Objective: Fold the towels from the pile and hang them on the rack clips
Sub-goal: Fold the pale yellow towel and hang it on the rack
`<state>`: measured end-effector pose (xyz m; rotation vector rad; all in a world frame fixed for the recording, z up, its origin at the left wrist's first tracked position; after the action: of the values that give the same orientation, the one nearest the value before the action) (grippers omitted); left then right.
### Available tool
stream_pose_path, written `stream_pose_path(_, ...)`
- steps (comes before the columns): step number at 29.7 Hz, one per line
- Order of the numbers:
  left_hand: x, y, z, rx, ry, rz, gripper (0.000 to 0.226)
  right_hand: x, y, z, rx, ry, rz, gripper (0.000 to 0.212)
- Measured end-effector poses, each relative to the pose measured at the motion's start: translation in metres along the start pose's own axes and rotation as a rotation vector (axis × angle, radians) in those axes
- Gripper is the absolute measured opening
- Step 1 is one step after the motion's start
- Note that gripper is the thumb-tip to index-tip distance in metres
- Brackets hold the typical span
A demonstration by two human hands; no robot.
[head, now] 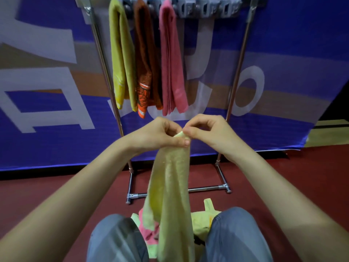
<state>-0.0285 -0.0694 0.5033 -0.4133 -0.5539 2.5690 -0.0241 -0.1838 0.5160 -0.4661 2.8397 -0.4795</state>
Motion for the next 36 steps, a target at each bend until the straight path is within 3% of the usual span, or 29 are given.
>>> stream_pose_path(3, 0.007, 0.009, -0.003, 0.044, -0.032, 0.011, 0.025, 0.008, 0.001, 0.002, 0.057, -0.001, 0.004, 0.011)
stream_pose_path(6, 0.014, 0.016, -0.014, 0.062, -0.103, -0.032, 0.04, 0.013, -0.003, 0.007, -0.001, 0.014, 0.04, 0.019)
stream_pose_path(8, 0.022, 0.022, -0.017, 0.075, -0.117, -0.066, 0.037, 0.017, -0.009, 0.008, -0.083, 0.018, 0.09, 0.02)
stream_pose_path(12, 0.024, 0.019, -0.008, 0.045, -0.013, 0.035, 0.036, 0.027, -0.02, 0.019, -0.209, 0.118, 0.137, 0.017)
stream_pose_path(17, 0.013, 0.021, 0.012, -0.033, 0.099, 0.038, 0.039, 0.036, -0.009, 0.031, -0.148, 0.184, 0.002, 0.014)
stream_pose_path(25, 0.039, 0.023, -0.032, -0.023, -0.105, -0.143, 0.033, 0.037, -0.05, 0.025, -0.223, 0.176, 0.233, 0.02)
stream_pose_path(29, 0.066, -0.005, -0.057, -0.053, -0.173, -0.014, 0.069, 0.038, -0.093, 0.044, -0.283, 0.268, 0.378, 0.02)
stream_pose_path(30, 0.071, -0.012, -0.06, -0.064, -0.193, 0.021, 0.07, 0.039, -0.101, 0.05, -0.276, 0.29, 0.392, 0.019)
stream_pose_path(36, 0.091, -0.038, -0.071, -0.16, -0.255, 0.124, 0.021, 0.048, -0.135, 0.087, -0.254, 0.4, 0.496, 0.017)
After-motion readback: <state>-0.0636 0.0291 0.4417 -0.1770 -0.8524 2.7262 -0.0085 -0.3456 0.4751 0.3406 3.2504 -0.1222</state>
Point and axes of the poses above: each hand's wrist, its own x-axis away from the middle knuckle, its own y-axis out of the palm, z = x × y, the point moved 6 cm from there along -x, towards the middle knuckle, and after that the axes turned 11 degrees about y, right-handed, at the moved point
